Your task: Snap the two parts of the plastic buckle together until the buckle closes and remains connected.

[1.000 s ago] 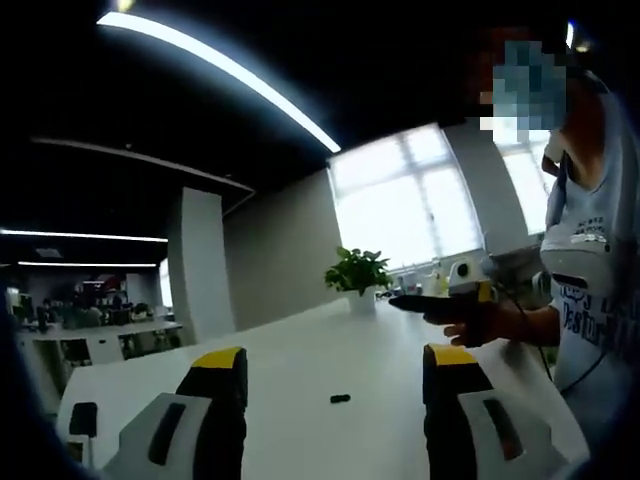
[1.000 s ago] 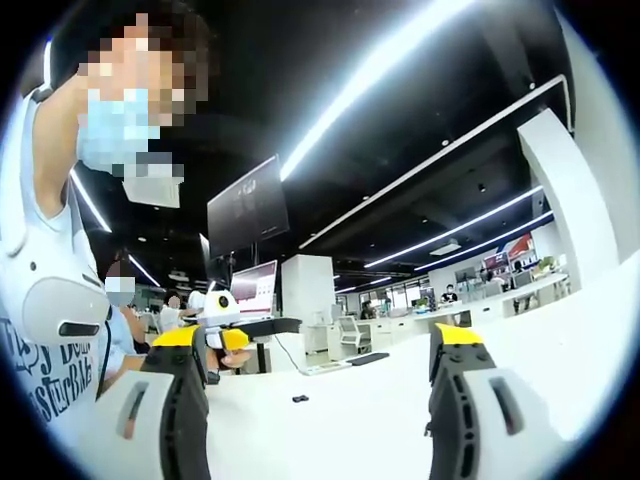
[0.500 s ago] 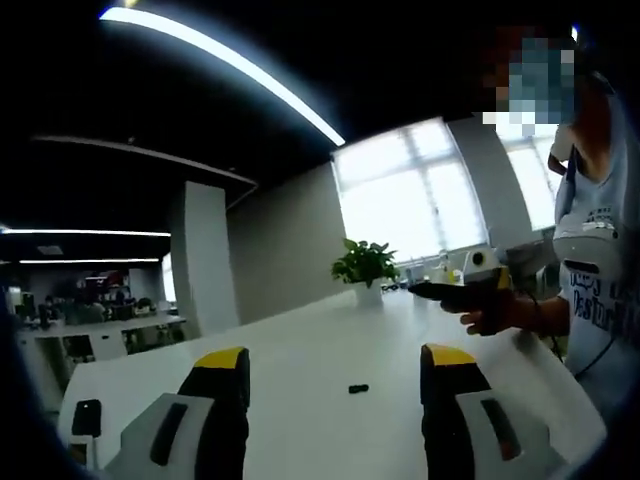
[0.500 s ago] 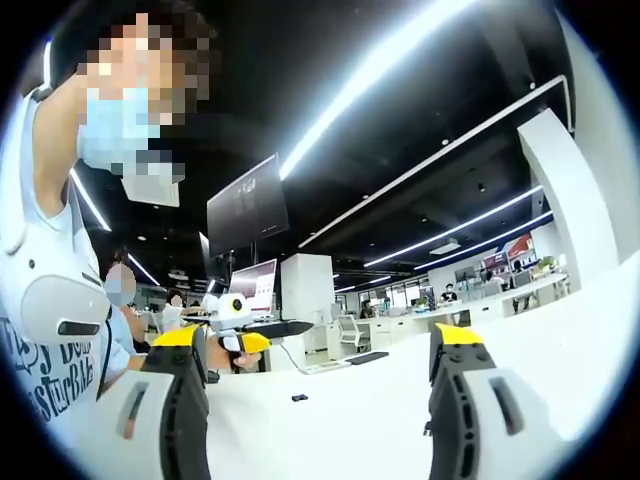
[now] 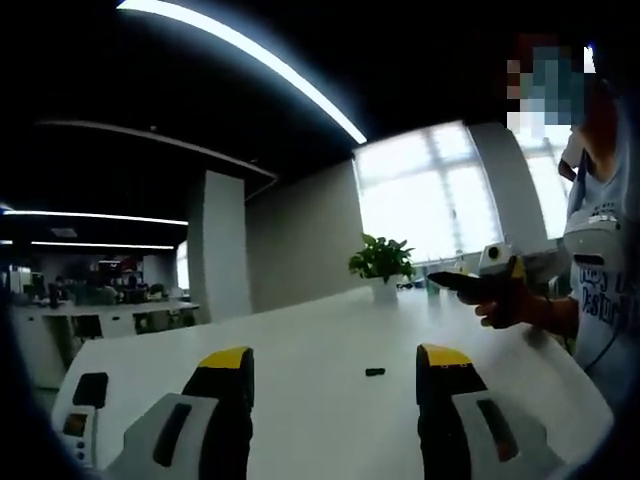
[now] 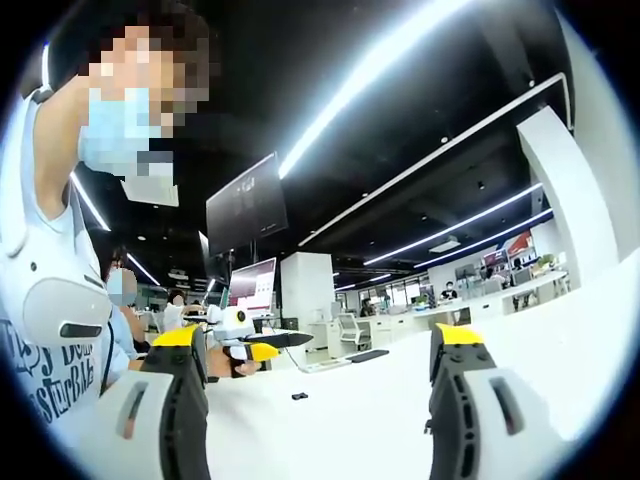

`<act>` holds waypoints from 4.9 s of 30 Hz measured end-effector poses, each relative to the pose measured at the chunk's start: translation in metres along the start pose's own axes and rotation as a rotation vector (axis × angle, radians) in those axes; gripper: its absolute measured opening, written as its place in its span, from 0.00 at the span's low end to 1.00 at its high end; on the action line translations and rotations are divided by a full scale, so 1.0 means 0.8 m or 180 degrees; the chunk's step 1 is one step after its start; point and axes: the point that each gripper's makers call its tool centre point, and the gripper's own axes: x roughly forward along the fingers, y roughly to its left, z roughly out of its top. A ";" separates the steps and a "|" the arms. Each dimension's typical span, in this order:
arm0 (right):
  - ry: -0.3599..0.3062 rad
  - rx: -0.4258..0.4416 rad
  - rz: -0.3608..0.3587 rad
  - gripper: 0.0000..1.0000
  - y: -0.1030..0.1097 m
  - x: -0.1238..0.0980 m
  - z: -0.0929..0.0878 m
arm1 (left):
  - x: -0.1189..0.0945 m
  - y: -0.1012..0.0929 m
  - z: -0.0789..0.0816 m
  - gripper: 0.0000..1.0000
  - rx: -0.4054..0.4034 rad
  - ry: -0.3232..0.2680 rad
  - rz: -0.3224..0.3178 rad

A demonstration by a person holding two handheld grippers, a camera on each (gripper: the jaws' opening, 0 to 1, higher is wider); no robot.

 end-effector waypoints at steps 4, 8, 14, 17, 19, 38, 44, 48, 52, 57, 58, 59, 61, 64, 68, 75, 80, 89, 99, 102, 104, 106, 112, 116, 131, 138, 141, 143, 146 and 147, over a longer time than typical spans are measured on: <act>0.0004 0.0004 -0.0002 0.94 0.000 0.001 -0.001 | -0.008 0.010 -0.004 0.63 0.0043 0.0053 0.0106; 0.0013 0.0002 0.0000 0.94 0.000 0.001 -0.002 | -0.016 0.021 -0.007 0.62 0.0089 0.0082 0.0233; 0.0008 0.0002 -0.0007 0.94 -0.001 0.000 -0.001 | -0.023 0.040 -0.015 0.59 0.0053 0.0163 0.0435; 0.0016 0.0002 -0.0012 0.94 -0.001 0.000 -0.002 | -0.025 0.045 -0.021 0.59 0.0094 0.0241 0.0504; 0.0021 0.0000 -0.0003 0.94 0.000 0.000 -0.002 | -0.028 0.048 -0.023 0.58 0.0082 0.0257 0.0534; 0.0054 -0.0001 -0.0020 0.94 -0.002 0.000 -0.005 | -0.061 0.095 -0.042 0.54 0.0272 0.0615 0.1081; 0.0055 -0.0013 -0.0011 0.94 0.000 0.001 -0.005 | -0.070 0.109 -0.057 0.54 0.0254 0.0808 0.1219; 0.0041 -0.0008 -0.0017 0.94 -0.001 0.001 -0.003 | -0.073 0.111 -0.071 0.57 0.0157 0.0982 0.1255; 0.0049 -0.0003 -0.0008 0.94 0.000 0.001 -0.004 | -0.081 0.116 -0.090 0.59 0.0208 0.1272 0.1304; 0.0042 -0.0011 0.0009 0.94 0.001 0.001 -0.004 | -0.083 0.115 -0.095 0.60 0.0156 0.1332 0.1295; 0.0045 -0.0008 0.0006 0.94 0.001 0.001 -0.004 | -0.084 0.115 -0.096 0.60 0.0164 0.1352 0.1301; 0.0047 -0.0007 0.0003 0.94 0.000 0.001 -0.004 | -0.084 0.115 -0.098 0.60 0.0174 0.1379 0.1301; 0.0039 -0.0008 0.0004 0.94 0.000 0.001 -0.003 | -0.086 0.115 -0.101 0.60 0.0189 0.1423 0.1302; 0.0047 -0.0012 0.0006 0.94 0.000 0.001 -0.004 | -0.087 0.115 -0.105 0.60 0.0169 0.1468 0.1289; 0.0046 -0.0016 0.0010 0.94 0.001 0.001 -0.003 | -0.088 0.114 -0.111 0.59 0.0093 0.1515 0.1273; 0.0036 -0.0015 0.0008 0.94 0.001 0.001 -0.002 | -0.093 0.113 -0.121 0.58 0.0076 0.1653 0.1271; 0.0043 -0.0023 0.0010 0.94 0.001 0.001 -0.003 | -0.095 0.112 -0.129 0.58 0.0096 0.1759 0.1256; 0.0047 -0.0036 0.0014 0.94 0.000 0.001 -0.003 | -0.096 0.109 -0.137 0.58 0.0098 0.1866 0.1219; 0.0052 -0.0045 0.0015 0.94 0.001 0.001 -0.003 | -0.093 0.104 -0.142 0.58 0.0105 0.1914 0.1161; 0.0051 -0.0048 0.0020 0.94 0.001 0.001 -0.003 | -0.092 0.103 -0.143 0.58 0.0103 0.1907 0.1156; 0.0054 -0.0049 0.0022 0.94 0.002 0.001 -0.003 | -0.092 0.103 -0.143 0.58 0.0098 0.1904 0.1152; 0.0051 -0.0048 0.0022 0.94 0.002 0.001 -0.003 | -0.091 0.101 -0.143 0.58 0.0093 0.1900 0.1139; 0.0052 -0.0058 0.0019 0.94 0.002 0.001 -0.003 | -0.087 0.098 -0.144 0.58 0.0097 0.1889 0.1106; 0.0052 -0.0060 0.0022 0.94 0.003 0.001 -0.003 | -0.087 0.098 -0.144 0.58 0.0093 0.1885 0.1100; 0.0051 -0.0066 0.0023 0.94 0.003 0.001 -0.003 | -0.076 0.090 -0.145 0.58 0.0089 0.1842 0.1036; 0.0054 -0.0069 0.0028 0.94 0.004 0.001 -0.003 | -0.069 0.085 -0.145 0.57 0.0071 0.1815 0.1019; 0.0057 -0.0070 0.0024 0.94 0.004 0.001 -0.003 | -0.067 0.084 -0.145 0.57 0.0066 0.1804 0.1012; 0.0051 -0.0068 0.0027 0.94 0.004 0.001 -0.002 | -0.067 0.084 -0.146 0.57 0.0055 0.1800 0.1022; 0.0057 -0.0071 0.0031 0.94 0.005 0.002 -0.002 | -0.067 0.085 -0.146 0.57 0.0052 0.1799 0.1045; 0.0056 -0.0070 0.0033 0.94 0.005 0.002 -0.002 | -0.067 0.086 -0.146 0.57 0.0053 0.1801 0.1059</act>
